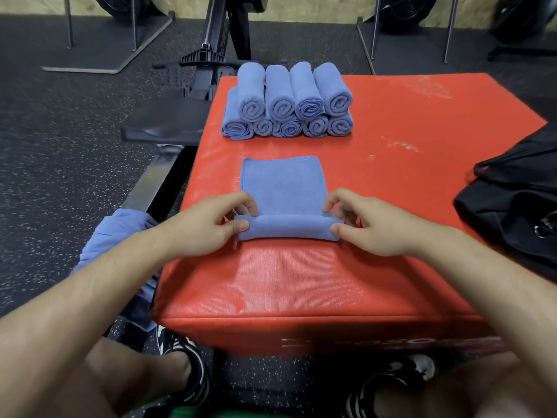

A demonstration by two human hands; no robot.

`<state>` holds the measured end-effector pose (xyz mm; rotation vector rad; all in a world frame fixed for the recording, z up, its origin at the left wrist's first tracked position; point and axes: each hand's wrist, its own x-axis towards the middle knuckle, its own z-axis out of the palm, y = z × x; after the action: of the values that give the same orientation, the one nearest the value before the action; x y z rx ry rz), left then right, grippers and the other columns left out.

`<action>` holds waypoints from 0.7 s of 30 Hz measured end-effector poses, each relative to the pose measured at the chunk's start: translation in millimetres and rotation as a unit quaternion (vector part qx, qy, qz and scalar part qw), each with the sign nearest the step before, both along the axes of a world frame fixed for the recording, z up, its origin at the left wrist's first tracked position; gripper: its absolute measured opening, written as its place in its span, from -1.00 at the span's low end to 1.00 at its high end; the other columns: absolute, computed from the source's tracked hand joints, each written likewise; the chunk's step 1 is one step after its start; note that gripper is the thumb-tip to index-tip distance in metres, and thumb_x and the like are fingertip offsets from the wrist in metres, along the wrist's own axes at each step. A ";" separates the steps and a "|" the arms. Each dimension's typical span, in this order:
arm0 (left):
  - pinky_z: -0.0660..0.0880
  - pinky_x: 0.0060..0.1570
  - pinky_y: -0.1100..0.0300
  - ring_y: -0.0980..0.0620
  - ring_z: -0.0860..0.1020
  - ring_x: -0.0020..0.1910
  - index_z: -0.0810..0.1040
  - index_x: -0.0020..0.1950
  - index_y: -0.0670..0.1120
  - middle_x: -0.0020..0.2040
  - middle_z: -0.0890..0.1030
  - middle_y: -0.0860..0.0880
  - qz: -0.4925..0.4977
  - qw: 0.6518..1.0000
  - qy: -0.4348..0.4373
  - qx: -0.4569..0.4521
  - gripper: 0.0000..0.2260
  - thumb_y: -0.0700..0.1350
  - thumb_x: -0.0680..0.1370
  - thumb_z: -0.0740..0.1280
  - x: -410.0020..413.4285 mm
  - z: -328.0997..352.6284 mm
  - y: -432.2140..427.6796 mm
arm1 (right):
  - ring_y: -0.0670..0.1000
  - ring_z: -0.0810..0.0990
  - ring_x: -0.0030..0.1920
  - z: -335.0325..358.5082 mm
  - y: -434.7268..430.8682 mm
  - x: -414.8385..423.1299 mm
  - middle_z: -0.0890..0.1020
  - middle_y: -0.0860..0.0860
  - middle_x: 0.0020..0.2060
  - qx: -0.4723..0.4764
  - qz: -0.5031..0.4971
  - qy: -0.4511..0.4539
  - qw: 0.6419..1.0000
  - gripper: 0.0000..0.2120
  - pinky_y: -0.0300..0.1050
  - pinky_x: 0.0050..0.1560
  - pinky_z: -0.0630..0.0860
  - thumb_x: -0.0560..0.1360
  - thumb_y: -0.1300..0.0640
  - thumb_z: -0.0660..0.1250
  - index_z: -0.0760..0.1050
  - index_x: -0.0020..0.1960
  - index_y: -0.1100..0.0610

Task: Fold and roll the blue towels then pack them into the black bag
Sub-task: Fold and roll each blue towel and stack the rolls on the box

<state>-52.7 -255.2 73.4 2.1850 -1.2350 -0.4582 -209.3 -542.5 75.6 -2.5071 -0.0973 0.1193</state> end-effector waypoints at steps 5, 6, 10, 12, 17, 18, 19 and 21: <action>0.46 0.03 0.15 0.02 0.50 -0.04 0.52 0.10 0.08 0.04 0.41 0.14 -0.013 0.990 -0.139 -0.017 -0.82 -0.18 0.57 0.32 3.8 -2.2 -3.4 | -0.08 0.46 -0.12 -7.0 4.2 9.6 0.51 -0.09 -0.09 -0.052 -0.020 -0.090 0.994 -0.86 -0.14 -0.02 0.39 0.60 0.15 0.27 0.48 0.12 -0.04; 0.45 0.04 0.06 -0.02 0.47 -0.03 0.54 0.10 0.05 0.05 0.42 0.11 -0.018 0.982 -0.185 -0.020 -0.83 -0.17 0.56 0.29 4.6 -2.5 -4.3 | -0.06 0.46 -0.04 -7.2 5.0 11.8 0.49 -0.08 -0.04 -0.075 -0.021 -0.122 0.990 -0.87 -0.13 0.05 0.40 0.59 0.16 0.28 0.50 0.10 -0.02; 0.47 -0.05 -0.06 -0.08 0.46 -0.08 0.58 0.07 -0.03 -0.01 0.53 0.02 -0.051 0.965 -0.255 -0.022 -0.76 -0.19 0.51 0.18 4.7 -2.4 -10.8 | 0.05 0.48 0.03 -3.1 7.5 13.2 0.53 -0.08 -0.02 -0.167 0.020 -0.196 0.966 -0.88 0.04 0.06 0.49 0.54 0.18 0.29 0.53 0.04 0.02; 0.51 -0.04 -0.05 -0.07 0.51 -0.06 0.59 0.08 -0.05 -0.04 0.54 0.00 -0.059 0.967 -0.248 -0.022 -0.81 -0.14 0.55 0.22 5.9 -2.4 -10.2 | 0.05 0.48 0.07 -3.1 10.4 10.3 0.55 -0.07 0.02 -0.197 0.043 -0.189 0.961 -0.82 0.00 0.07 0.49 0.52 0.04 0.33 0.53 0.10 0.04; 0.50 0.05 0.02 -0.02 0.50 0.00 0.56 0.18 -0.07 0.03 0.51 0.03 -0.067 0.965 -0.252 0.012 -0.66 0.08 0.51 0.45 14.1 -3.6 -8.6 | 0.04 0.48 0.14 -11.6 6.6 15.6 0.56 -0.05 0.12 -0.182 0.015 -0.162 0.970 -0.65 0.02 0.18 0.47 0.49 0.01 0.41 0.48 0.24 0.04; 0.49 0.06 0.02 -0.01 0.50 0.00 0.57 0.18 -0.07 0.01 0.50 0.05 -0.062 0.968 -0.244 0.012 -0.68 0.04 0.51 0.47 15.1 -2.8 -9.3 | 0.01 0.49 0.12 -11.8 6.4 17.4 0.57 -0.05 0.10 -0.157 0.008 -0.162 0.974 -0.66 -0.03 0.18 0.47 0.49 0.05 0.41 0.48 0.25 0.04; 0.48 0.07 0.05 0.02 0.49 -0.01 0.58 0.18 -0.07 -0.01 0.49 0.08 -0.058 0.971 -0.232 0.011 -0.70 0.01 0.51 0.48 16.1 -1.6 -10.0 | -0.08 0.49 0.07 -9.6 6.8 17.9 0.57 -0.06 0.08 -0.124 -0.003 -0.147 0.981 -0.64 -0.12 0.15 0.46 0.50 0.07 0.41 0.45 0.26 0.03; 0.45 0.04 0.16 0.11 0.48 -0.05 0.60 0.18 -0.04 -0.04 0.53 0.13 -0.051 0.982 -0.182 0.015 -0.75 -0.04 0.53 0.46 16.1 3.8 -9.9 | -0.24 0.48 -0.10 -2.8 6.1 16.3 0.57 -0.08 0.02 -0.057 -0.022 -0.094 0.994 -0.62 -0.33 -0.03 0.40 0.50 0.09 0.41 0.38 0.26 -0.02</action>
<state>-36.6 -265.1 77.3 2.3064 -1.5458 -0.1183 -193.0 -536.4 72.8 -2.6271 -0.1144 -0.1331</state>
